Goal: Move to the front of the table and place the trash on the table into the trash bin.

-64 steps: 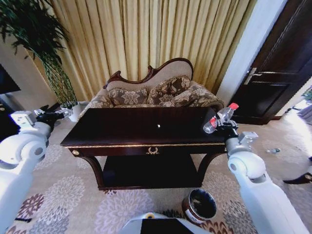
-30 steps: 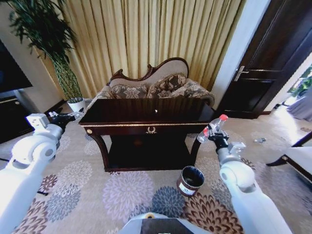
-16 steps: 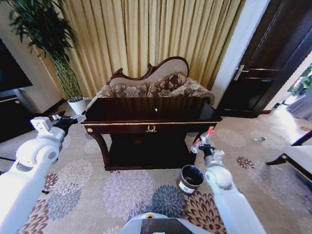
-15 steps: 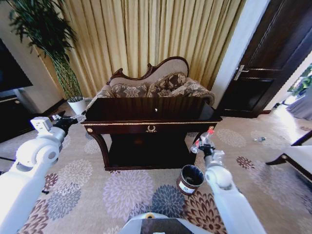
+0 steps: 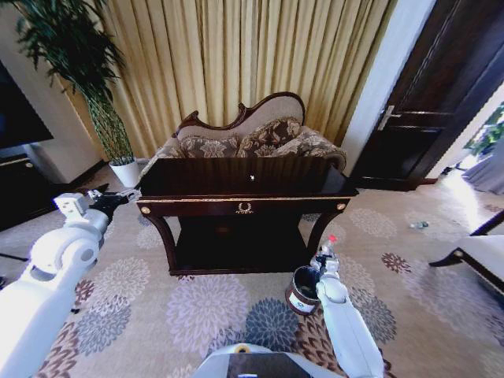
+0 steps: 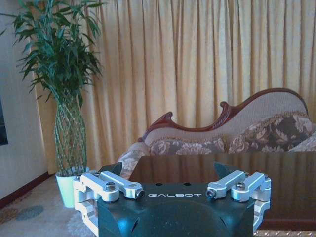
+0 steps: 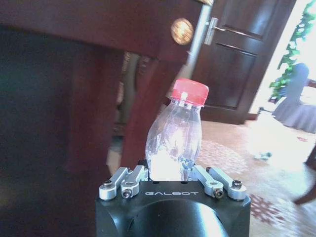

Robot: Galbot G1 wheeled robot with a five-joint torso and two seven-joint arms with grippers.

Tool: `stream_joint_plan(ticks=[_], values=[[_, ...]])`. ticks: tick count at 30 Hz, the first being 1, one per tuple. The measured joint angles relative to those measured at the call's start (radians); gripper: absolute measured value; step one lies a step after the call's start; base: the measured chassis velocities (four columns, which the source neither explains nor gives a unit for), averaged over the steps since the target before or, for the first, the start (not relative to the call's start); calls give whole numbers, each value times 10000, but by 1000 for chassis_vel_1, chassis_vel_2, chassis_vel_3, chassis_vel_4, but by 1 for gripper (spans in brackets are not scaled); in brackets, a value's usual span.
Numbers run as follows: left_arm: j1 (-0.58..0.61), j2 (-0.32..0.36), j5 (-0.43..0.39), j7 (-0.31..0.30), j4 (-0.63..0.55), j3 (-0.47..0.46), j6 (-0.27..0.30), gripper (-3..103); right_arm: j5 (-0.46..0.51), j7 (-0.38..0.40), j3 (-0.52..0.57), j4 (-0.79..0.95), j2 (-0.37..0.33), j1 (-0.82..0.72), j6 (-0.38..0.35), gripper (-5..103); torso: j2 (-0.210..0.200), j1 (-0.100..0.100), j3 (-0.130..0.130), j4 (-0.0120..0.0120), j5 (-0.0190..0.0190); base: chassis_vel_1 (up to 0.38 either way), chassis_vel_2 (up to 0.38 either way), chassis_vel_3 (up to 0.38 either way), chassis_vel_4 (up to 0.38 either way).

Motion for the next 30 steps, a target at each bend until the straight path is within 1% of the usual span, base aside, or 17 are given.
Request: stream_joint_plan(ticks=[2, 5, 6, 7, 8, 11, 12, 15, 16, 17, 19, 22, 23, 25, 26, 27, 30], values=[[8, 20, 1, 11, -34, 18, -52, 100, -189, 82, 176, -370, 45, 122, 179, 30, 0, 1, 1, -2, 0, 0, 0, 0, 0], [79, 16, 20, 20, -76, 31, -94, 100, -335, 109, 266, -500, 88, 151, 250, 30, -1, 1, 1, -2, 0, 0, 0, 0, 0], [112, 9, 27, 20, -95, 32, -105, 100, -406, 112, 281, -535, 99, 150, 299, 27, 0, 1, 1, -2, 0, 0, 0, 0, 0], [164, 4, 44, 21, -132, 32, -113, 100, -537, 133, 288, -582, 114, 140, 444, 30, 0, 1, 0, -1, 0, 0, 0, 0, 0], [164, 4, 44, 21, -132, 32, -113, 100, -537, 133, 288, -582, 114, 140, 444, 30, 0, 1, 0, -1, 0, 0, 0, 0, 0], [206, 6, 73, 24, -192, 47, -114, 100, -562, 236, 287, -566, 133, 120, 509, 47, 0, 0, -1, 0, 0, 0, 0, 0, 0], [206, 6, 73, 24, -192, 47, -114, 100, -562, 236, 287, -566, 133, 120, 509, 47, 0, 0, -1, 0, 0, 0, 0, 0, 0], [197, 6, 95, 27, -249, 103, -118, 100, -564, 320, 267, -520, 131, 116, 523, 62, 0, 1, 0, -1, 0, 0, 0, 0, 0], [197, 6, 95, 27, -249, 103, -118, 100, -564, 320, 267, -520, 131, 116, 523, 62, 0, 1, 0, -1, 0, 0, 0, 0, 0], [189, 6, 95, 30, -275, 111, -122, 100, -564, 354, 260, -500, 132, 115, 524, 68, 0, 1, 0, -1, 0, 0, 0, 0, 0], [179, 8, 95, 33, -293, 117, -124, 100, -560, 373, 257, -488, 139, 115, 536, 68, 0, 0, 0, -1, -1, 0, 0, 0, 0], [115, 28, 104, 28, -256, 117, -152, 100, -520, 551, 184, -474, 152, 94, 591, 84, 0, 0, -1, 1, 0, 0, 0, 0, 0], [115, 28, 104, 28, -256, 117, -152, 100, -520, 551, 184, -474, 152, 94, 591, 84, 0, 0, -1, 1, 0, 0, 0, 0, 0], [78, 45, 160, 24, -160, 116, -231, 100, -410, 645, 174, -239, 53, 8, 493, 95, 0, 1, 0, 0, 1, 0, 0, 0, 0], [78, 45, 160, 24, -160, 116, -231, 100, -410, 645, 174, -239, 53, 8, 493, 95, 0, 1, 0, 0, 1, 0, 0, 0, 0], [76, 46, 165, 25, -136, 115, -242, 100, -265, 651, 166, 32, -19, -73, 366, 98, 0, 0, 0, -1, 1, 0, 0, 0, 0], [70, 45, 166, 28, -123, 116, -247, 100, 42, 650, 111, 497, -121, -212, 153, 100, 0, 0, 0, -2, 0, 0, 0, 0, 0]])
